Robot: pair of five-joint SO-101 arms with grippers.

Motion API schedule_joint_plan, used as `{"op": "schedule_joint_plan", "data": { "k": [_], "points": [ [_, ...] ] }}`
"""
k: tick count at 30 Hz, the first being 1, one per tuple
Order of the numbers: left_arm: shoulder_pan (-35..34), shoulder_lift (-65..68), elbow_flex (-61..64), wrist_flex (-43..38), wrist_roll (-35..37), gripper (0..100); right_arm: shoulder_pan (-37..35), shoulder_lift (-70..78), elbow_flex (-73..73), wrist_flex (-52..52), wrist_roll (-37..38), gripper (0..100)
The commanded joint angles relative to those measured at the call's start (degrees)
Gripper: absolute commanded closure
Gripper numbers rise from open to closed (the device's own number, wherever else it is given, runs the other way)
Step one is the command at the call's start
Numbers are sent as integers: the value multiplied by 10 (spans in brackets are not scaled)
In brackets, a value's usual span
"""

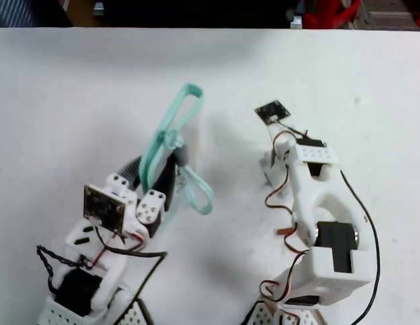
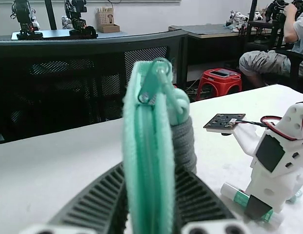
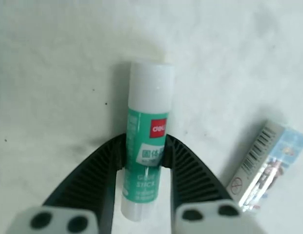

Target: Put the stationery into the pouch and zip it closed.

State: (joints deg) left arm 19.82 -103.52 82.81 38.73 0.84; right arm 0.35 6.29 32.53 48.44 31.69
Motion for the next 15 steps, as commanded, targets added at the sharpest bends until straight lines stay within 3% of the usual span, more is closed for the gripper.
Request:
{"op": "schedule_joint_plan", "data": {
  "k": [1,10,15],
  "points": [
    [-1,9,6,-14,-5,917,8,-48,34,-26,-5,981],
    [-2,9,6,-13,-5,917,4,-335,336,-269,0,981],
    [-2,9,5,-13,-5,917,4,-436,412,-308,0,981]
  ]
}}
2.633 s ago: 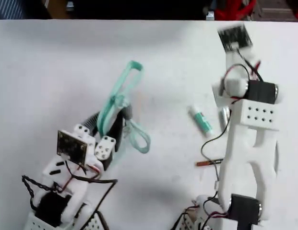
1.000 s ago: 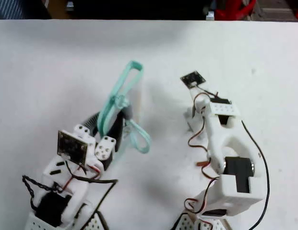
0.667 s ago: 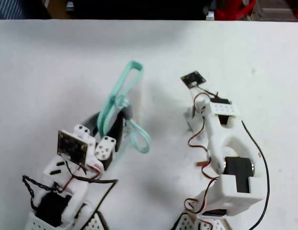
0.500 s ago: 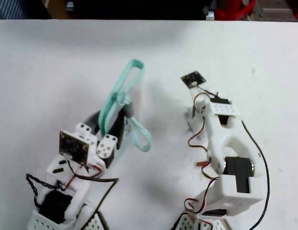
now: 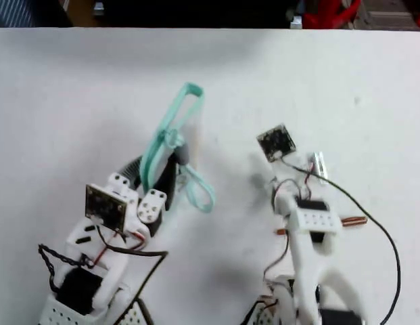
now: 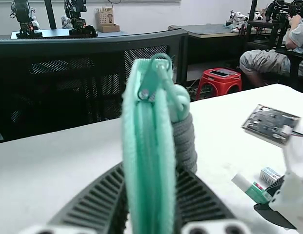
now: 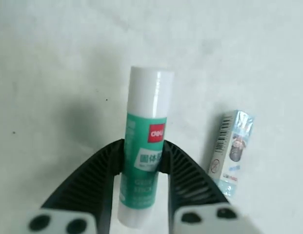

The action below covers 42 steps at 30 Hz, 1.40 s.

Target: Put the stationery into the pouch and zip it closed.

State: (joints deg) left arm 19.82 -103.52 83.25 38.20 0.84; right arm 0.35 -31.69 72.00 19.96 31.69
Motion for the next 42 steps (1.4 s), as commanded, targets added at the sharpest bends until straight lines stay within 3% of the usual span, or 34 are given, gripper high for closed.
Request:
{"op": "schedule_joint_plan", "data": {
  "k": [1,16,42],
  "points": [
    [-2,9,1,-8,-5,917,4,-58,18,-23,0,981],
    [0,9,3,-8,-5,917,4,49,-44,-21,0,981],
    [-1,9,1,-6,-5,917,-11,53,-44,-21,0,981]
  ]
}}
